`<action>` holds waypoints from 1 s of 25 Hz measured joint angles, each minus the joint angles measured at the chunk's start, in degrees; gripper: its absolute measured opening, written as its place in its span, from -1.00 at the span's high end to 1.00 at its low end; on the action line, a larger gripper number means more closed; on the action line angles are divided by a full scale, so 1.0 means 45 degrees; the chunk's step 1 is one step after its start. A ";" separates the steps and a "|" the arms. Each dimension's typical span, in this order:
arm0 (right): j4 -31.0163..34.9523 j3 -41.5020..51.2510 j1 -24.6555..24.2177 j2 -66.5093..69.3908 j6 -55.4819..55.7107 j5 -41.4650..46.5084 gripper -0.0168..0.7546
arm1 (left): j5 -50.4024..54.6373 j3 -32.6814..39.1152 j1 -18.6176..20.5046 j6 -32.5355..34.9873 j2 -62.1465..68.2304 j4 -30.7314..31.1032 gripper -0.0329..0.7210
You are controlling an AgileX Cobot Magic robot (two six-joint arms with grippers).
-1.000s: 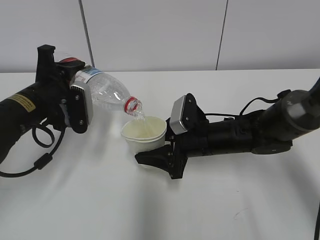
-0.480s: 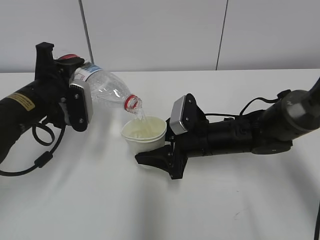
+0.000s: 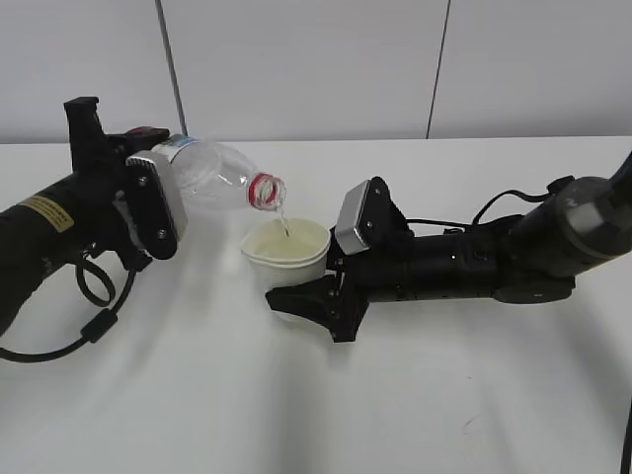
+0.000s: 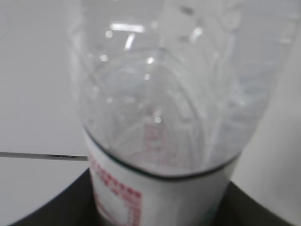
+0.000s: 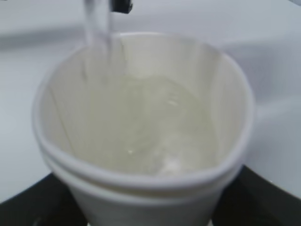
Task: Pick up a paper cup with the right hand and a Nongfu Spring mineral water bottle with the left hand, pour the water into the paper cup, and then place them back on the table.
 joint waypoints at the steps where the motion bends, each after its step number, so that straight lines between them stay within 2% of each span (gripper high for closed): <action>1: 0.0091 0.0000 0.0000 0.0000 -0.0024 0.0000 -0.30 | 0.0045 0.0064 -0.0084 -0.0708 0.0000 0.0013 0.00; 4: 0.0558 0.0000 0.0000 0.0000 -0.0194 0.0000 -0.30 | 0.0106 0.0240 -0.0258 -0.3332 0.0000 0.0001 0.00; 6: 0.1074 0.0000 0.0000 0.0000 -0.0345 0.0000 -0.30 | 0.0133 0.0269 -0.0397 -0.5802 0.0057 -0.0015 0.00; 8: 0.1760 0.0000 0.0000 0.0000 -0.0593 0.0000 -0.30 | 0.0133 0.0269 -0.0526 -0.9298 0.0143 -0.0045 0.00; 11: 0.3307 0.0000 0.0000 0.0000 -0.1217 0.0000 -0.30 | 0.0177 0.0294 -0.0650 -1.3748 0.0152 0.0226 0.00; 14: 0.5129 0.0000 0.0000 0.0000 -0.1957 0.0000 -0.30 | -0.0075 0.0294 -0.0666 -1.6455 0.0421 0.1031 0.00; 18: 0.7261 0.0000 0.0000 0.0000 -0.2527 0.0069 -0.30 | -0.1064 0.0294 -0.0689 -1.8082 0.1518 0.2033 0.00; 22: 0.9296 0.0000 -0.0134 0.0054 -0.2956 0.0126 -0.30 | -0.1250 0.0294 -0.0689 -1.8364 0.2479 0.2233 0.00; 25: 1.0020 0.0000 -0.0307 0.0177 -0.3206 0.0177 -0.30 | -0.1317 0.0294 -0.0689 -1.8408 0.2832 0.2245 0.00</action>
